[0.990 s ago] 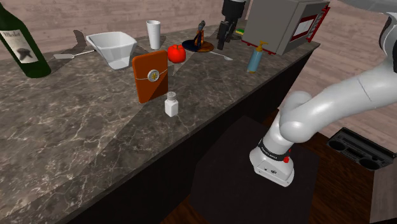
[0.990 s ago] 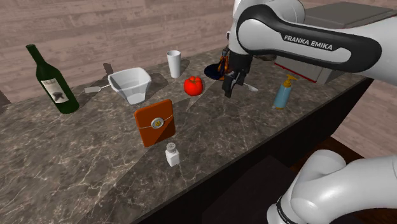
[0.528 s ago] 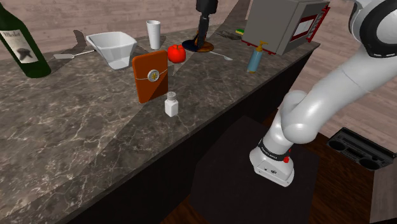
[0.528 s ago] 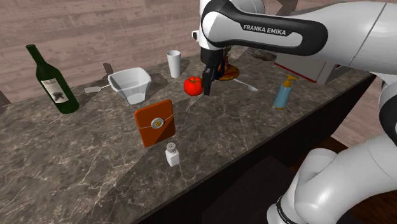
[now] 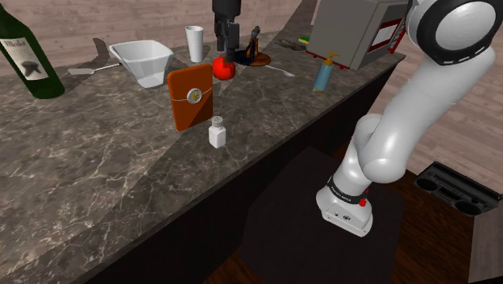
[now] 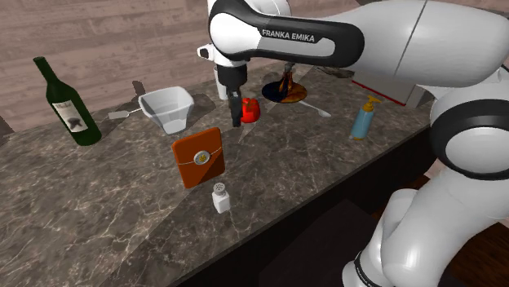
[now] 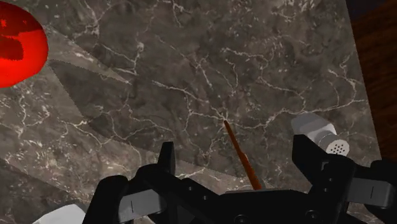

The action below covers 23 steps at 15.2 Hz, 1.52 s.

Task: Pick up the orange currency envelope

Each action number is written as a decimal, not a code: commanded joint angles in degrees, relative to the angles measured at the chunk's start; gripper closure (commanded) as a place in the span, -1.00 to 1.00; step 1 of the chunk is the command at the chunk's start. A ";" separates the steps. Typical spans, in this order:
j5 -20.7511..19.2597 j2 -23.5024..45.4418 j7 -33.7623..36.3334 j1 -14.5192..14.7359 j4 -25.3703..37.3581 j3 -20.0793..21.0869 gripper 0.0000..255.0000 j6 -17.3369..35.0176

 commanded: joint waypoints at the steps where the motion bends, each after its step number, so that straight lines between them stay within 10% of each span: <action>1: 0.70 2.70 -4.60 1.32 2.80 0.86 -1.00 -0.66; 6: 1.79 8.01 -14.13 4.21 9.33 3.49 -1.00 -3.13; 15: 1.75 6.66 -14.30 4.23 1.77 3.54 -1.00 3.08; 16: 1.76 6.62 -14.33 4.21 1.73 3.53 1.00 3.07; 23: 1.75 6.59 -14.36 4.20 1.68 3.51 1.00 3.09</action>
